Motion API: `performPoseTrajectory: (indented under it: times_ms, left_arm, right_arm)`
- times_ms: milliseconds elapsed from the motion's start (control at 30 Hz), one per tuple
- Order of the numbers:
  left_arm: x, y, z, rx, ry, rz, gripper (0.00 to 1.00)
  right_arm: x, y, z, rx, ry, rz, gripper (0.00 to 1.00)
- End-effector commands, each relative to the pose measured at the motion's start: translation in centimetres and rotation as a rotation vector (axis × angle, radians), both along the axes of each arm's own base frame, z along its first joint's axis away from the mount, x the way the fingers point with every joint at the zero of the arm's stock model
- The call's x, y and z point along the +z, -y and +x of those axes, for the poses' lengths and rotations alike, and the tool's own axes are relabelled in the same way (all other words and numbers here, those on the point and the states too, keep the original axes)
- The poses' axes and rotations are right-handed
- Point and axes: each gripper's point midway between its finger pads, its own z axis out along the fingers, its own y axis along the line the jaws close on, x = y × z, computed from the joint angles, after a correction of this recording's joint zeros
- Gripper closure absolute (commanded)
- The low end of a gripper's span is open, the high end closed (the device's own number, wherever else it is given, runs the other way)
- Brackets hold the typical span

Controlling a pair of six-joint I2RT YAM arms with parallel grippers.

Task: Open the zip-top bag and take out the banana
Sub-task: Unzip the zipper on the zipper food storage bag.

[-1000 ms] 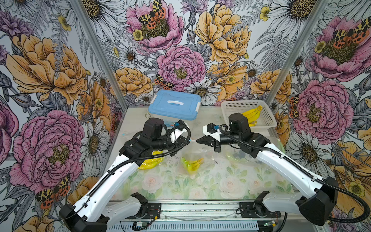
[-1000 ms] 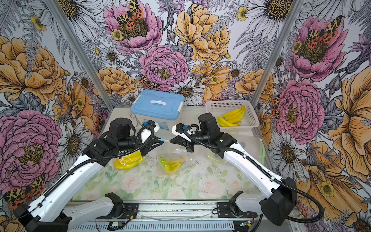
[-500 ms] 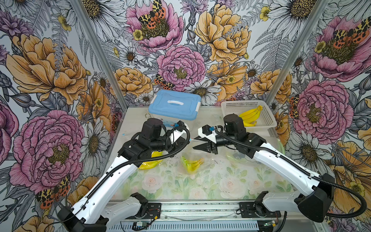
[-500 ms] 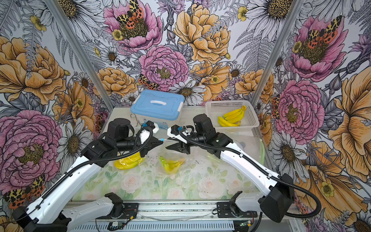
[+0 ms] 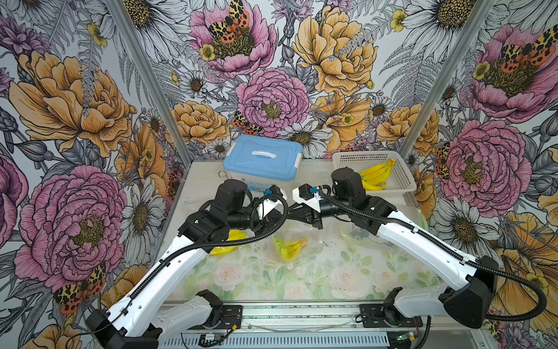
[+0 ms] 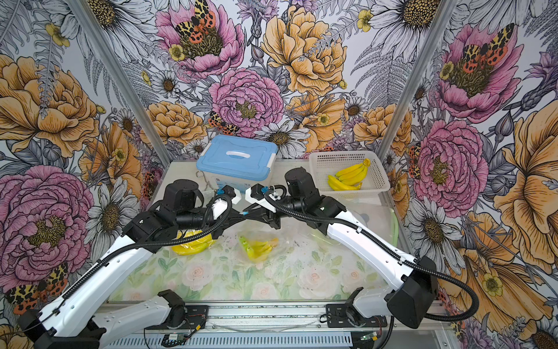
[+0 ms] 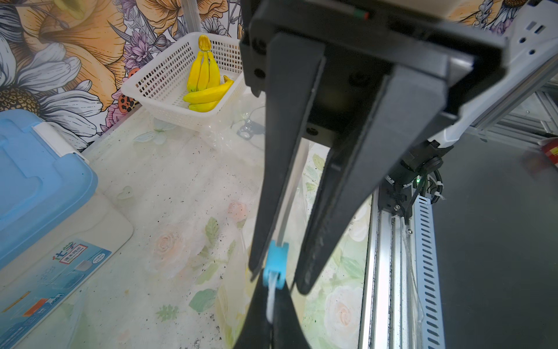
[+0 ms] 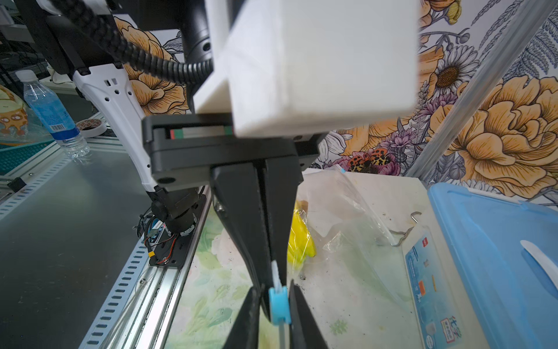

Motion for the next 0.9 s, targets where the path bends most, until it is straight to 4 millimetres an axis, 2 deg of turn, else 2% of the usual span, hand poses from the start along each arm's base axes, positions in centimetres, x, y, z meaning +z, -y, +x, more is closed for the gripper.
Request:
performPoseTrajectory:
  times_ms: [0, 400, 567, 867]
  left_arm:
    - [-0.2, -0.1, -0.1, -0.006, 0.022, 0.016, 1.0]
    - [0.0, -0.1, -0.3, 0.001, 0.018, 0.011, 1.0]
    - [-0.1, -0.4, -0.4, 0.015, 0.016, 0.007, 1.0]
    - [1.1, -2.5, 1.2, 0.123, -0.002, -0.062, 1.0]
  right_arm:
    - [0.9, 0.0, -0.6, 0.006, 0.014, 0.018, 0.84]
    - [0.6, 0.2, -0.7, -0.012, 0.022, 0.008, 0.98]
    - [0.1, 0.7, -0.4, -0.043, 0.034, -0.004, 1.0]
    - [-1.1, 2.9, 0.6, -0.131, 0.018, -0.025, 0.99]
